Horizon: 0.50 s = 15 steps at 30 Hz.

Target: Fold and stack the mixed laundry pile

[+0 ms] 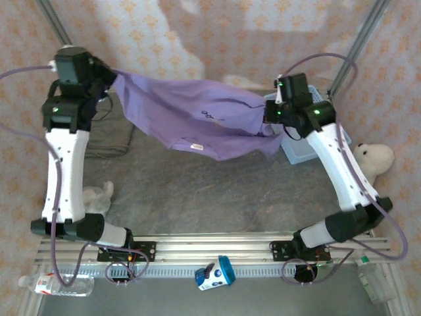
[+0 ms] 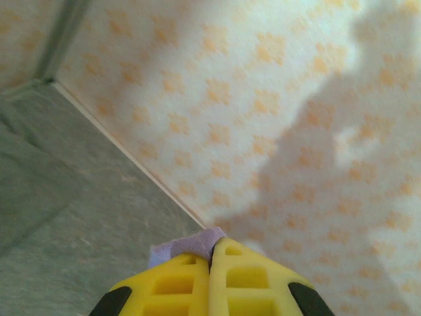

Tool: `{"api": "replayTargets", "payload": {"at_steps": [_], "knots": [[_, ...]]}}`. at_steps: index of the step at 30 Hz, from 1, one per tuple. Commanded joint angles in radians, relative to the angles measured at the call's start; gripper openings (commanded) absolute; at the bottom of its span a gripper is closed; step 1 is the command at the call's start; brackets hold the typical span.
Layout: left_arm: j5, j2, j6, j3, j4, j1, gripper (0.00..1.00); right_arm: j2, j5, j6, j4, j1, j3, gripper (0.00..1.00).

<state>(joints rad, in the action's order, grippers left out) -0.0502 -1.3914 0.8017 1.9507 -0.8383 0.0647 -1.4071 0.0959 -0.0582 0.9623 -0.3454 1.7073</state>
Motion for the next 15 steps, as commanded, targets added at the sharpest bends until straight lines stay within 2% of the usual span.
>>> {"api": "replayTargets", "payload": {"at_steps": [1,6,10,15], "knots": [[-0.051,0.062,-0.015,-0.121,-0.025,0.084,0.00,0.018,-0.039,0.073,0.074,0.037,-0.048,0.00],[-0.097,0.102,-0.004,-0.329,0.018,0.098,0.00,-0.048,0.115,0.031,-0.015,0.082,-0.085,0.00],[-0.123,0.108,0.024,-0.464,0.053,0.099,0.00,-0.225,0.236,-0.033,0.044,0.082,0.046,0.00],[-0.105,0.179,-0.001,-0.487,0.062,0.099,0.00,-0.180,0.310,-0.076,-0.003,0.081,0.059,0.00]]}}
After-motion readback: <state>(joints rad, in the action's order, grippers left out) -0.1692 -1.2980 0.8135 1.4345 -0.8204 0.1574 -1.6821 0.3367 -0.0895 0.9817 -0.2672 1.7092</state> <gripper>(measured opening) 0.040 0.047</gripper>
